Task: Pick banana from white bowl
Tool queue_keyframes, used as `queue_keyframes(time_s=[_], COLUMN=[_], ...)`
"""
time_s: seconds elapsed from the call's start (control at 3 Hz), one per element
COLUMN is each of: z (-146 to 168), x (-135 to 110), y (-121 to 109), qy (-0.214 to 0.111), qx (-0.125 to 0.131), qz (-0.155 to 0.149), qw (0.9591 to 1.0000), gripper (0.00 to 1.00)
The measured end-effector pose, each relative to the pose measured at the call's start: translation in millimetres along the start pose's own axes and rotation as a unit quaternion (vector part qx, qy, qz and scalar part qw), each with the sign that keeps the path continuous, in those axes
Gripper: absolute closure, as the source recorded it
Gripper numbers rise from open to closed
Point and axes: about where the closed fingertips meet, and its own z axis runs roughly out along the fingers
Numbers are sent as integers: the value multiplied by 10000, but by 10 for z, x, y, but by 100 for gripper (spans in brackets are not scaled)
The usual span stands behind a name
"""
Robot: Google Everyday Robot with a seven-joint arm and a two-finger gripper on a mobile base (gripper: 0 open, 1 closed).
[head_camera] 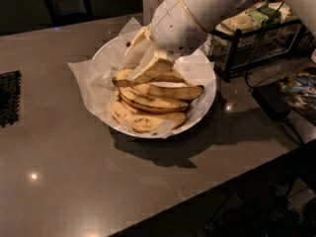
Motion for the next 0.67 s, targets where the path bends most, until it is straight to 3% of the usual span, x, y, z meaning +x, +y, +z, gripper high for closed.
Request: queue_keyframes(time_s=[0.33,0.67], z=[-88,-149], x=[225,501], y=[155,465], qy=[207,353], qx=[119,240], qz=[572,1366], qw=[9981,9897], gripper=[100,100])
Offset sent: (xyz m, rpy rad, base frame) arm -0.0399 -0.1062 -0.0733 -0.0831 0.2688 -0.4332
